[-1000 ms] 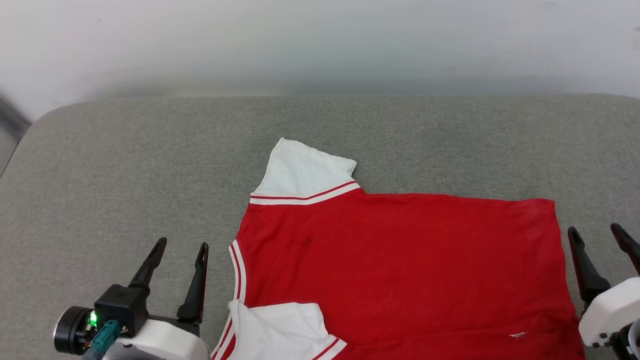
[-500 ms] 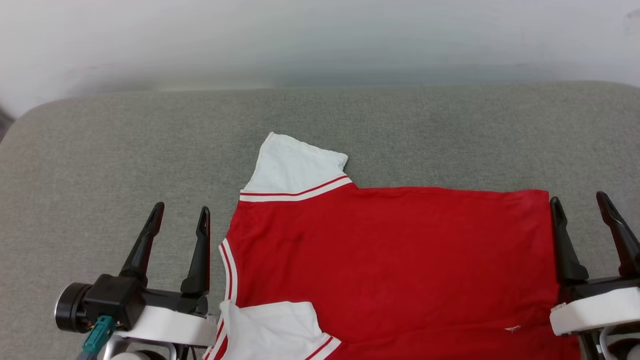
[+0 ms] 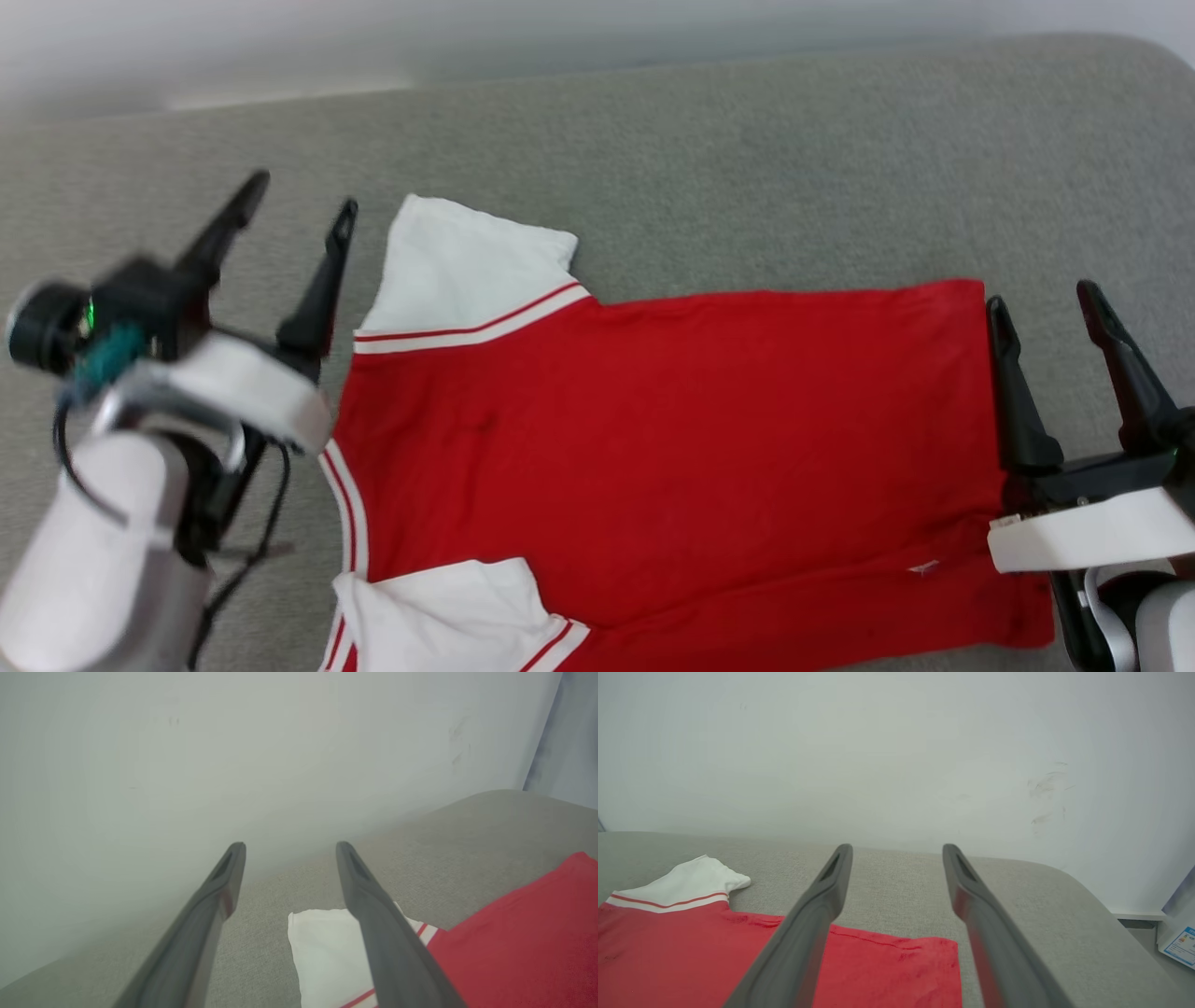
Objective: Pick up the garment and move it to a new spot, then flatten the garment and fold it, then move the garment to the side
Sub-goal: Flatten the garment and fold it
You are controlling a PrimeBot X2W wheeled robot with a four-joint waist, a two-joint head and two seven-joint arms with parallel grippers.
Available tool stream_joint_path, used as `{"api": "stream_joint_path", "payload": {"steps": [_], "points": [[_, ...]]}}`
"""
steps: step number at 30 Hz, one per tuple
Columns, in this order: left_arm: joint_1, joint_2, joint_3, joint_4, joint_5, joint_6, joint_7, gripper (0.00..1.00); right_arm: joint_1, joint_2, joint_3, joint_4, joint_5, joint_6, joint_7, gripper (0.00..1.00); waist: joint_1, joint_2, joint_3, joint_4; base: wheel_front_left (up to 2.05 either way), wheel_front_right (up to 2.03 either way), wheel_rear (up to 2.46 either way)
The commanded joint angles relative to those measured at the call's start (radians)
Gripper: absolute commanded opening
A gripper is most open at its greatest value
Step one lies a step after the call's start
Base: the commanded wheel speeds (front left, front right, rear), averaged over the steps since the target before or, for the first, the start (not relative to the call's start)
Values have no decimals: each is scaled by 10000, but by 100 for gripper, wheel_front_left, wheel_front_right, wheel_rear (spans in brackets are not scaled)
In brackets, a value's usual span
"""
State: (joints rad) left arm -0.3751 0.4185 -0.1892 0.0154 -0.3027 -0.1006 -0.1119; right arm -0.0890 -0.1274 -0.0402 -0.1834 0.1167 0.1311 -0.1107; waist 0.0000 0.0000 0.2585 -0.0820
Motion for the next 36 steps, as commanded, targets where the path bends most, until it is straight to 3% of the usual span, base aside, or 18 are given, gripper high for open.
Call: {"api": "stream_joint_path", "payload": {"steps": [1, 4, 5, 10, 14, 20, 28, 33, 35, 36], "points": [[-564, 227, -176, 199, -254, -120, 669, 100, -254, 84, 37, -69, -50, -6, -9, 100, 0, 0, 538, -479, 0, 0, 0], [-1900, 902, -483, 617, -889, -252, 2460, 100, -368, 209, 197, -45, 12, -7, -36, 100, 0, 0, 938, -854, 0, 0, 0], [-2718, 1249, -675, 1048, -1604, -276, 3862, 100, -434, 253, 254, 35, 17, -6, -127, 100, 0, 0, 1186, -1089, 0, 0, 0], [-4284, 2250, -1316, 2103, -3010, -296, 7629, 100, -582, 413, 342, 272, 49, -6, -334, 100, 0, 0, 1770, -1643, 0, 0, 0], [-5208, 2806, -1521, 2559, -3694, -300, 9706, 100, -656, 522, 434, 456, 84, -6, -506, 100, 0, 0, 2173, -1994, 0, 0, 0], [-5860, 3115, -1424, 3065, -4220, -209, 11088, 100, -822, 635, 587, 774, 123, -6, -681, 100, 0, 0, 2578, -2423, 0, 0, 0], [-5897, 3232, -1444, 3420, -4221, 160, 11557, 100, -968, 723, 678, 1060, 210, -6, -862, 100, 0, 0, 2984, -2710, 0, 0, 0], [-5448, 3328, -1707, 3702, -4337, 69, 11945, 100, -986, 751, 718, 1164, 203, -6, -919, 100, 0, 0, 3134, -2777, 0, 0, 0], [-5293, 3279, -1778, 3739, -4444, 32, 12054, 0, -980, 761, 692, 1205, 164, -6, -930, 100, 0, 0, 3150, -2765, 0, 0, 0], [-5260, 3271, -1780, 3743, -4456, 3, 11948, 0, -973, 765, 679, 1228, 138, -6, -916, 100, 0, 0, 3147, -2751, 0, 0, 0]]}}
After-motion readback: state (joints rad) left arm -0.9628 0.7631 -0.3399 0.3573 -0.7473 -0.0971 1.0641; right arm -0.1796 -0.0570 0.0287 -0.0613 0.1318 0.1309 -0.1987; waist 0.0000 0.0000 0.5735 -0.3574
